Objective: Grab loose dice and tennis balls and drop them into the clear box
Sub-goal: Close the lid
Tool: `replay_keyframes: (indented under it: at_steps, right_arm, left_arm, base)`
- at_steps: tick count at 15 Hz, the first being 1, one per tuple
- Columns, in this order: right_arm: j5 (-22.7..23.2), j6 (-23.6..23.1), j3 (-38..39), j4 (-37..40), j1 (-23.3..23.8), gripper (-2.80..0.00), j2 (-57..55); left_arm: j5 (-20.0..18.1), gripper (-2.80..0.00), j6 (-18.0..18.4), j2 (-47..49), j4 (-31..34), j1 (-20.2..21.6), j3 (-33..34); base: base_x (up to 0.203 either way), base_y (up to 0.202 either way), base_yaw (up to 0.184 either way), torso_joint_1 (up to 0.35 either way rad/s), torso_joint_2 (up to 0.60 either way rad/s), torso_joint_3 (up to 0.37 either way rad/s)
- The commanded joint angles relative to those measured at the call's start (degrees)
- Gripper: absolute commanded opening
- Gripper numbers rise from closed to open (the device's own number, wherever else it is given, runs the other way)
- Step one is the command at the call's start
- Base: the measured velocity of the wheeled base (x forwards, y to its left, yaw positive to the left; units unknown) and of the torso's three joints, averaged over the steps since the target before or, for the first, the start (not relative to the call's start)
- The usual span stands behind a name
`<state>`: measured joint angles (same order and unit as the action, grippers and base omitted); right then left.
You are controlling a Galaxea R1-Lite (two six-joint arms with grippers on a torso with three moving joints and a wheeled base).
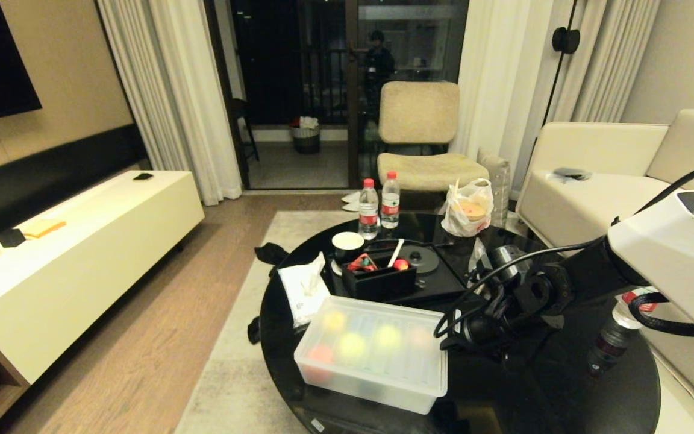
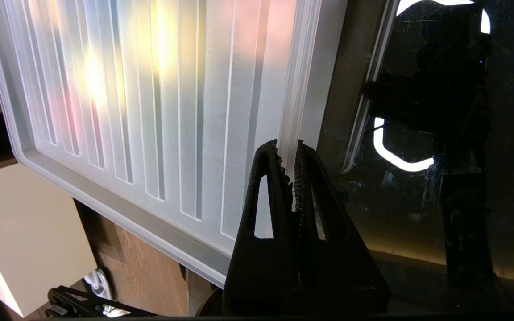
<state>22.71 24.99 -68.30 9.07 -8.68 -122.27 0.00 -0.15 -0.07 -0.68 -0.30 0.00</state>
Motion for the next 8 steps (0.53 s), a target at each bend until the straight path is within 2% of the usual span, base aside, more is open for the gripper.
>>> replay_keyframes:
  at_steps: [1,5,8]
  right_arm:
    - [0.1,0.1,-0.2,0.2,0.0,-2.8,-0.2]
    - [0.2,0.4,-0.2,0.2,-0.2,-2.8,-0.2]
    - [-1.7,0.3,0.1,0.2,-1.0,-2.8,-0.6]
  left_arm:
    - [0.0,-2.8,0.0,0.1,0.0,0.0,0.2]
    - [0.0,-2.8,0.0,0.1,0.0,0.0,0.1]
    - [0.0,-2.8,0.0,0.1,0.0,0.0,0.2]
  base:
    - [0.0,0.0,0.0,0.0,0.0,0.0]
    - [0.0,0.0,0.0,0.0,0.0,0.0]
    - [0.0,0.0,0.0,0.0,0.0,0.0]
